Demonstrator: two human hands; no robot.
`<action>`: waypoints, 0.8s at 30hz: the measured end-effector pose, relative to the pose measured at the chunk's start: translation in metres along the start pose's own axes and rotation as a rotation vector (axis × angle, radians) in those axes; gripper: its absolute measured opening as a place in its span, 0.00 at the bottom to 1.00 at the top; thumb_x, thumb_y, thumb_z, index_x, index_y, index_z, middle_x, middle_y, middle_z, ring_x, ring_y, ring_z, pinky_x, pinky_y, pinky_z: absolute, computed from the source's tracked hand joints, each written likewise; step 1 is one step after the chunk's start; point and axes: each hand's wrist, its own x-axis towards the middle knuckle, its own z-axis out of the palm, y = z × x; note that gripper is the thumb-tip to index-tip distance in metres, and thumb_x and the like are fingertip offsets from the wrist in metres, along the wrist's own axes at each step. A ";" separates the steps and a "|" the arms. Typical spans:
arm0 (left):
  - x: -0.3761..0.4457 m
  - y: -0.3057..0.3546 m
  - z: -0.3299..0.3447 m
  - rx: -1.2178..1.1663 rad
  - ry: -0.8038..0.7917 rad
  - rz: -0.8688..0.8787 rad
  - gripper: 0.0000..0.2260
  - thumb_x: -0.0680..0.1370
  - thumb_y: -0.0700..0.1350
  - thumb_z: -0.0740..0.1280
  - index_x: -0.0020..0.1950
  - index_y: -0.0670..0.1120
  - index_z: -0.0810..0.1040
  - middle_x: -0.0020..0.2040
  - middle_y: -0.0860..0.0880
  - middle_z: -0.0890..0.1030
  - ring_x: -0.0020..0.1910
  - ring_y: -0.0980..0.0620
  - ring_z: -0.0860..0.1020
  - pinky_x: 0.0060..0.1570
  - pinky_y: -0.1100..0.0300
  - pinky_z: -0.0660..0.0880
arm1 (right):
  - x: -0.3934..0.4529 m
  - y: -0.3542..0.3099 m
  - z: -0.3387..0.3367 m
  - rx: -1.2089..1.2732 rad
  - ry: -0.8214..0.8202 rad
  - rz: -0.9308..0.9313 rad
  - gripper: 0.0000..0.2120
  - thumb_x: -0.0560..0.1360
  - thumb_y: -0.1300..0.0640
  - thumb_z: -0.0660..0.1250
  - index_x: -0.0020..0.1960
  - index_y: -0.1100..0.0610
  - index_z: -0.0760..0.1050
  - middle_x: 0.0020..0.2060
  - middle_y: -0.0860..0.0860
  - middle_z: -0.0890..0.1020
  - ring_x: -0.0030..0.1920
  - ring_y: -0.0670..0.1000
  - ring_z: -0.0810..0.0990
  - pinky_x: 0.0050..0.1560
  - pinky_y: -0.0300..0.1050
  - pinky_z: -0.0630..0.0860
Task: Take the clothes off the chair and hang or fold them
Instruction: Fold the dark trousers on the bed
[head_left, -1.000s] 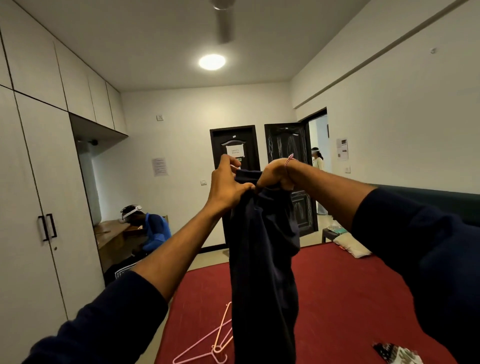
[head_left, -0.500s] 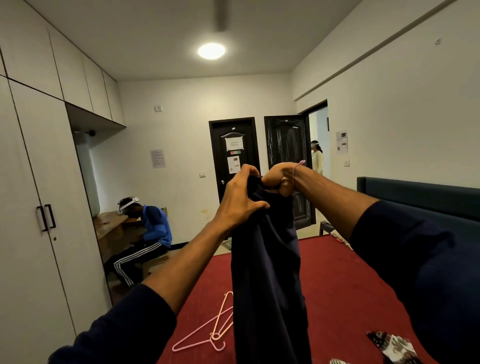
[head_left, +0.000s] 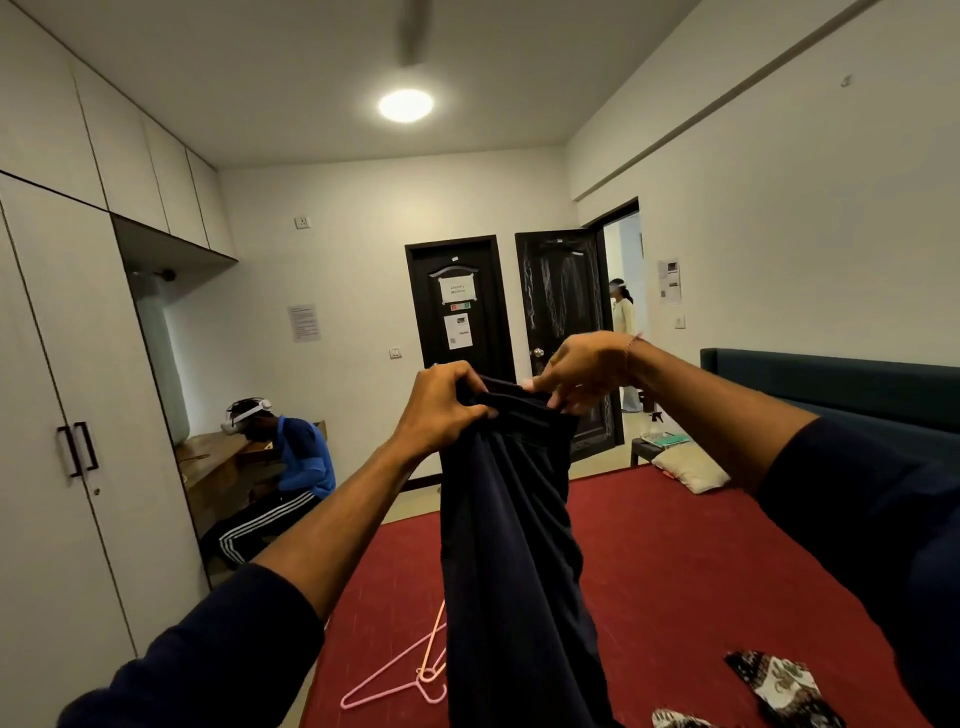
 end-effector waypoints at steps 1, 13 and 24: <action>0.000 -0.003 -0.002 -0.018 -0.002 -0.014 0.10 0.68 0.40 0.80 0.45 0.45 0.81 0.44 0.51 0.82 0.46 0.54 0.81 0.48 0.58 0.81 | 0.000 0.009 0.000 -0.110 0.031 -0.084 0.19 0.74 0.43 0.73 0.58 0.54 0.81 0.51 0.54 0.84 0.48 0.52 0.83 0.43 0.44 0.82; -0.003 -0.009 -0.022 -0.394 -0.083 -0.121 0.09 0.71 0.33 0.75 0.44 0.42 0.77 0.50 0.42 0.82 0.53 0.45 0.82 0.53 0.54 0.81 | 0.019 0.060 0.024 -0.549 0.096 -0.505 0.30 0.65 0.42 0.80 0.57 0.49 0.67 0.53 0.47 0.78 0.52 0.46 0.79 0.52 0.42 0.79; -0.011 -0.026 -0.029 -0.629 -0.039 -0.355 0.06 0.80 0.39 0.68 0.52 0.43 0.70 0.49 0.42 0.78 0.49 0.46 0.80 0.45 0.56 0.79 | 0.017 0.023 0.002 -0.609 0.298 -0.548 0.06 0.79 0.52 0.69 0.48 0.52 0.72 0.45 0.48 0.74 0.42 0.45 0.73 0.43 0.36 0.69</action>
